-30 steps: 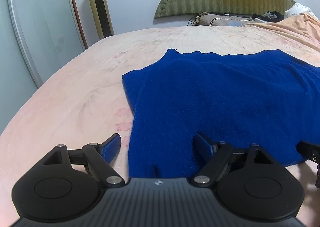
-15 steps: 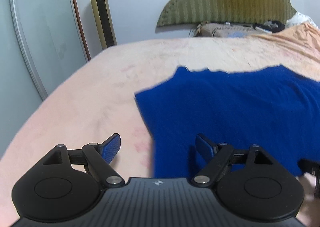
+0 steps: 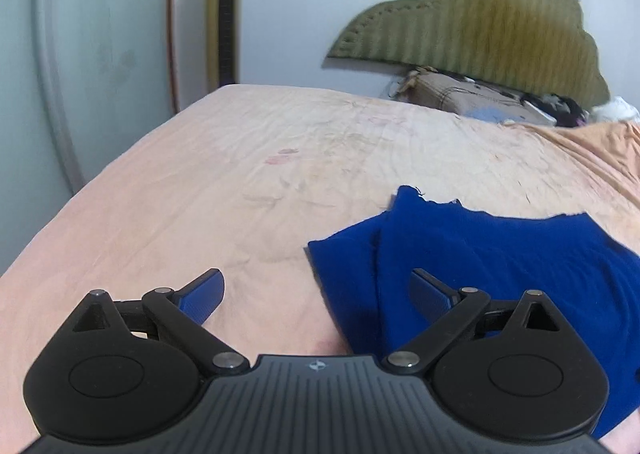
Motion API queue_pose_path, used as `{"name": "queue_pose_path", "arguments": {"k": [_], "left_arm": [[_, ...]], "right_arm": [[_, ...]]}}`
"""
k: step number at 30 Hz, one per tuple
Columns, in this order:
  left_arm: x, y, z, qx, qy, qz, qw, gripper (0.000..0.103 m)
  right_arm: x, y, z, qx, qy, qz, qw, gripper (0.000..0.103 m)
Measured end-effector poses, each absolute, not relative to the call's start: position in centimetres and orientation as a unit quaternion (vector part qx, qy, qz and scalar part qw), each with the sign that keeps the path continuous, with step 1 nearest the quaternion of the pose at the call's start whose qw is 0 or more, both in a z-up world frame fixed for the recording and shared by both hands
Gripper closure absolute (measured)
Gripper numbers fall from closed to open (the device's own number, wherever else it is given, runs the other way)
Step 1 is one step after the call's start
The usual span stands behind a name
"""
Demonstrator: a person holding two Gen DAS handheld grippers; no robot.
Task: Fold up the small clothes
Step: 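Grasp the sweater edge with the right tool while the left tool grasps it too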
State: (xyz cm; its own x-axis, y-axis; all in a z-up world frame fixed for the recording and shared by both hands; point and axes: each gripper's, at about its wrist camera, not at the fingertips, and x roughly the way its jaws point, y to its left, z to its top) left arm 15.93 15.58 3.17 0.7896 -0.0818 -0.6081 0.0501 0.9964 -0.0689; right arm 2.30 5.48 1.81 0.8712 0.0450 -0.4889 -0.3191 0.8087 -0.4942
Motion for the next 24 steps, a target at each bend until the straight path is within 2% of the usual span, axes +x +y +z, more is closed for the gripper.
{"name": "queue_pose_path", "arguments": {"k": [5, 10, 16, 19, 22, 24], "left_arm": [[19.0, 18.0, 1.9, -0.116, 0.373, -0.107, 0.914, 0.004], [22.5, 20.0, -0.5, -0.238, 0.429, -0.155, 0.858, 0.004], [25.6, 19.6, -1.8, -0.296, 0.424, -0.212, 0.829, 0.004], [26.8, 18.8, -2.1, -0.303, 0.419, -0.224, 0.826, 0.004], [28.0, 17.8, -2.1, -0.296, 0.411, -0.231, 0.831, 0.004], [28.6, 16.8, -1.9, -0.276, 0.405, -0.231, 0.841, 0.004]], "right_arm": [[2.5, 8.7, 0.7, -0.352, 0.211, 0.108, 0.905, 0.004], [4.7, 9.9, 0.5, -0.335, 0.216, 0.098, 0.912, 0.004], [7.2, 11.2, 0.0, -0.314, 0.208, 0.081, 0.923, 0.005], [8.3, 11.8, -0.3, -0.307, 0.203, 0.086, 0.926, 0.01], [9.4, 12.3, -0.5, -0.309, 0.2, 0.088, 0.926, 0.019], [9.7, 12.8, -0.7, -0.317, 0.199, 0.095, 0.922, 0.037]]}}
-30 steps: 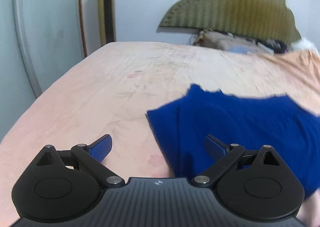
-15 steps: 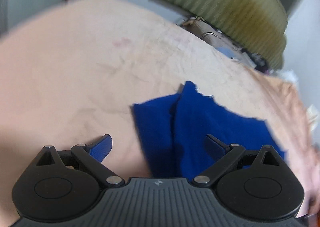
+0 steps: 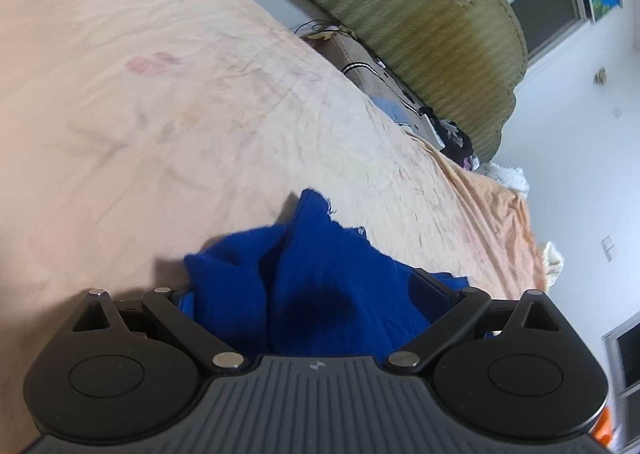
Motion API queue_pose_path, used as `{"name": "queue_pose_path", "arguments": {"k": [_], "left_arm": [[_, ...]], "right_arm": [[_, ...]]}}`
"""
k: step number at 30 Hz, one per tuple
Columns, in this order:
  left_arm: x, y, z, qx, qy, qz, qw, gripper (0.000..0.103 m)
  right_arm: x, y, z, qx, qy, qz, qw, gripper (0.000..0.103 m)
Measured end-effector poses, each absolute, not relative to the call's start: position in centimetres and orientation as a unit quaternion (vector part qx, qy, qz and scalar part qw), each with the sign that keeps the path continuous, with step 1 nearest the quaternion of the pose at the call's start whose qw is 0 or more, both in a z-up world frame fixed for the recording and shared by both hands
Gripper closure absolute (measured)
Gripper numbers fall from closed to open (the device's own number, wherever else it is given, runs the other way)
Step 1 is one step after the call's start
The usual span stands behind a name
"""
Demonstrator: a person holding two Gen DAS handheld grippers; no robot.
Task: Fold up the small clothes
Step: 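Grasp the sweater edge with the right tool while the left tool grasps it too, then lift the held edge with both tools and fold it over the sweater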
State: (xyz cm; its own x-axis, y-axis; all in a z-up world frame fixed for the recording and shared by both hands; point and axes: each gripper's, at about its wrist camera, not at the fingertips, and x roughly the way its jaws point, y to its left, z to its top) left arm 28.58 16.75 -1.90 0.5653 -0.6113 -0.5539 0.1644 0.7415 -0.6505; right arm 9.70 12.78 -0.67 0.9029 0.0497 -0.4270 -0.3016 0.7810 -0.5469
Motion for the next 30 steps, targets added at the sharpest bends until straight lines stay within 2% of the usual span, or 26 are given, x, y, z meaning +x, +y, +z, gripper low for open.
{"name": "queue_pose_path", "arguments": {"k": [1, 2, 3, 4, 5, 6, 7, 10, 18, 30], "left_arm": [[28.7, 16.3, -1.7, -0.261, 0.404, -0.231, 0.846, 0.005], [28.9, 15.7, -1.6, -0.242, 0.402, -0.229, 0.853, 0.012], [29.0, 15.0, -1.4, -0.219, 0.404, -0.223, 0.86, 0.037], [29.1, 14.5, -1.4, -0.198, 0.408, -0.215, 0.865, 0.054], [29.3, 14.1, -1.4, -0.184, 0.415, -0.2, 0.868, 0.075], [29.5, 14.1, -1.5, -0.187, 0.419, -0.193, 0.867, 0.086], [29.5, 14.5, -1.7, -0.199, 0.422, -0.193, 0.863, 0.09], [28.9, 14.8, -1.6, -0.215, 0.416, -0.181, 0.865, 0.091], [24.9, 9.5, 4.7, -0.063, 0.355, -0.149, 0.921, 0.091], [22.0, 1.5, 8.8, 0.026, 0.336, -0.137, 0.932, 0.091]], "right_arm": [[9.8, 13.0, -0.8, -0.322, 0.199, 0.101, 0.92, 0.043], [9.6, 13.3, -0.9, -0.328, 0.2, 0.105, 0.917, 0.054], [9.6, 13.6, -1.1, -0.336, 0.2, 0.108, 0.914, 0.066], [9.5, 13.8, -1.3, -0.343, 0.201, 0.111, 0.911, 0.072], [9.4, 14.0, -1.4, -0.35, 0.202, 0.114, 0.908, 0.082], [9.4, 14.2, -1.6, -0.355, 0.202, 0.116, 0.905, 0.088], [9.4, 14.3, -1.6, -0.358, 0.201, 0.117, 0.904, 0.088], [9.3, 14.0, -1.2, -0.343, 0.201, 0.126, 0.909, 0.097], [7.6, 10.8, 1.5, -0.28, 0.185, 0.116, 0.935, 0.098], [3.0, 2.8, 4.5, -0.192, 0.172, 0.054, 0.965, 0.098]]}}
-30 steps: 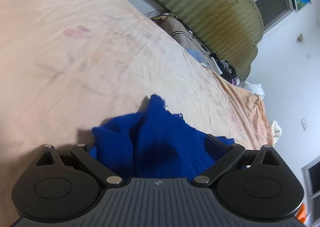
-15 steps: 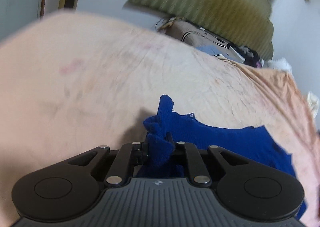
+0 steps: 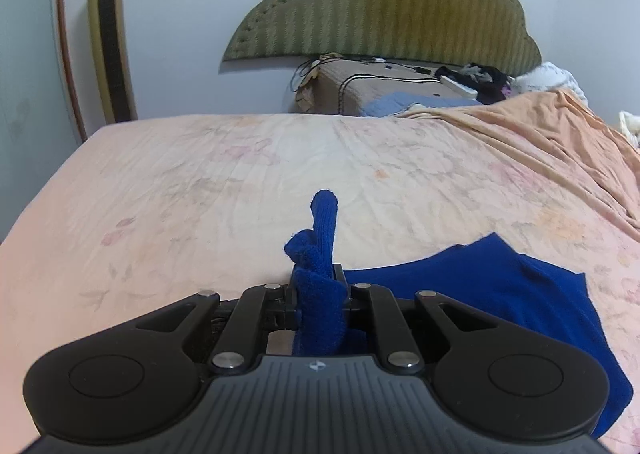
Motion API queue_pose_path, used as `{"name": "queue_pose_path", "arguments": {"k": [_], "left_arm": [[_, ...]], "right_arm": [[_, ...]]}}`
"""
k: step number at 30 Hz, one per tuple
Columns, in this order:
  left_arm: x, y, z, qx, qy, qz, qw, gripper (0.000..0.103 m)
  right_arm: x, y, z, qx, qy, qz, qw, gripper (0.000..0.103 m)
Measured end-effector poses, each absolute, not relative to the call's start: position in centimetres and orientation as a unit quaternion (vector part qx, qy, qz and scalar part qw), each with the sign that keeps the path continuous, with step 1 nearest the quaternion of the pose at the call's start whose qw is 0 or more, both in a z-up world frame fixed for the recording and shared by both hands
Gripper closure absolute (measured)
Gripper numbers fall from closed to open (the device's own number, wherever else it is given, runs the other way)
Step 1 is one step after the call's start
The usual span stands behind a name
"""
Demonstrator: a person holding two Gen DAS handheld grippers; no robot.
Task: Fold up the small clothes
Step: 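Lift the held edge with both tools and fold it over the sweater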
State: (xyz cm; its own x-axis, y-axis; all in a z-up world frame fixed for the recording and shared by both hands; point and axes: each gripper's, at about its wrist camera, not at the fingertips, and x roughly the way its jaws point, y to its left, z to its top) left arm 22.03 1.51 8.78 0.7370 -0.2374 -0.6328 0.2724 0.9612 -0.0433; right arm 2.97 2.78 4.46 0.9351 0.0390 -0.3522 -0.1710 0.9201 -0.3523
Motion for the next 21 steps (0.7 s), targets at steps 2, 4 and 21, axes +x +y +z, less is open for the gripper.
{"name": "queue_pose_path", "arguments": {"k": [2, 4, 21], "left_arm": [[21.6, 0.1, 9.2, 0.037, 0.332, -0.141, 0.932, 0.091], [21.4, -1.3, 9.4, 0.047, 0.328, -0.144, 0.932, 0.091], [21.3, -13.2, 7.4, 0.085, 0.325, -0.179, 0.925, 0.091]], "right_arm": [[2.2, 1.6, 4.5, -0.178, 0.171, 0.047, 0.968, 0.098], [2.2, 0.6, 4.7, -0.167, 0.17, 0.042, 0.97, 0.098], [0.0, -11.4, 3.6, 0.014, 0.209, -0.004, 0.978, 0.098]]}}
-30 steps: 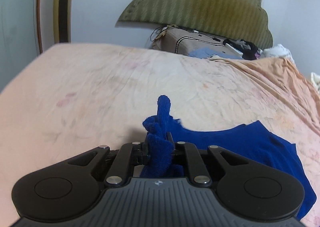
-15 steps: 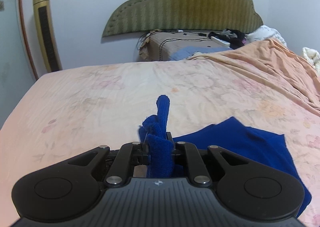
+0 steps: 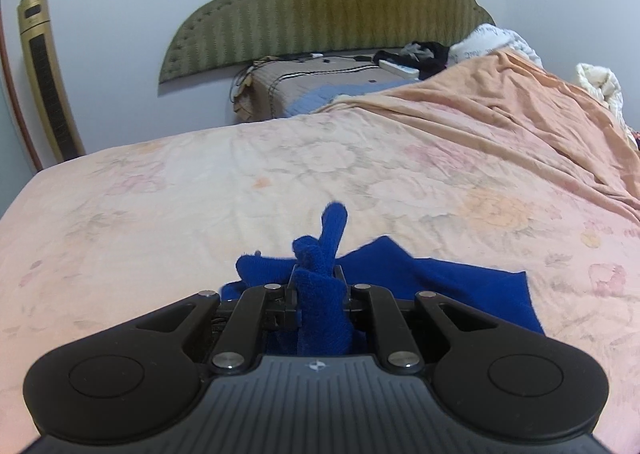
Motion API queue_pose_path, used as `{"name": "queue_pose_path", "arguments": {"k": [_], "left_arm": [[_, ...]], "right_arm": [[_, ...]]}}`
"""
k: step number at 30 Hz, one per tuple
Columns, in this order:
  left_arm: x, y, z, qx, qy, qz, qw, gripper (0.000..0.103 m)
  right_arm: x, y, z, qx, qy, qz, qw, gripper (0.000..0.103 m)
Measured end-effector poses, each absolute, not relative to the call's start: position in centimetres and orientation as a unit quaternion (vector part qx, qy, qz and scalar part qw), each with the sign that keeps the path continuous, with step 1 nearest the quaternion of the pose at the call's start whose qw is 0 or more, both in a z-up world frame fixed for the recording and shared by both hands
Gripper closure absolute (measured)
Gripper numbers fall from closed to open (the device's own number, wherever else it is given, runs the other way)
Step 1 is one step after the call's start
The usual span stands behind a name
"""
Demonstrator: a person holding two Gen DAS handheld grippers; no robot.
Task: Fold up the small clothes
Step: 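Lift the held edge with both tools and fold it over the sweater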
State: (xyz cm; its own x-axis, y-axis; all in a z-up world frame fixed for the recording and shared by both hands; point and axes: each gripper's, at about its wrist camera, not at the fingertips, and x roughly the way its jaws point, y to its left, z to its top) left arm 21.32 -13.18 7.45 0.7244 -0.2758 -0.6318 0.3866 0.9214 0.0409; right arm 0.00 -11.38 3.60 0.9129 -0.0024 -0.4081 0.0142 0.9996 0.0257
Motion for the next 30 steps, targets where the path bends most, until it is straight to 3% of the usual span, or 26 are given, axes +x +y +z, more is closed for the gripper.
{"name": "queue_pose_path", "arguments": {"k": [9, 27, 29, 30], "left_arm": [[21.9, -18.5, 5.3, 0.116, 0.314, -0.181, 0.925, 0.093], [22.2, -24.0, 2.7, 0.141, 0.328, -0.208, 0.91, 0.093], [22.5, -24.1, 2.5, 0.133, 0.341, -0.212, 0.906, 0.089], [22.6, -24.2, 2.5, 0.13, 0.346, -0.214, 0.904, 0.081]], "right_arm": [[0.7, -17.5, 0.9, 0.153, 0.224, -0.01, 0.962, 0.098], [-0.4, -20.5, -0.8, 0.257, 0.218, -0.023, 0.941, 0.096], [-0.4, -21.0, -1.1, 0.275, 0.22, -0.025, 0.936, 0.094], [-0.4, -21.2, -1.2, 0.285, 0.223, -0.027, 0.932, 0.091]]}}
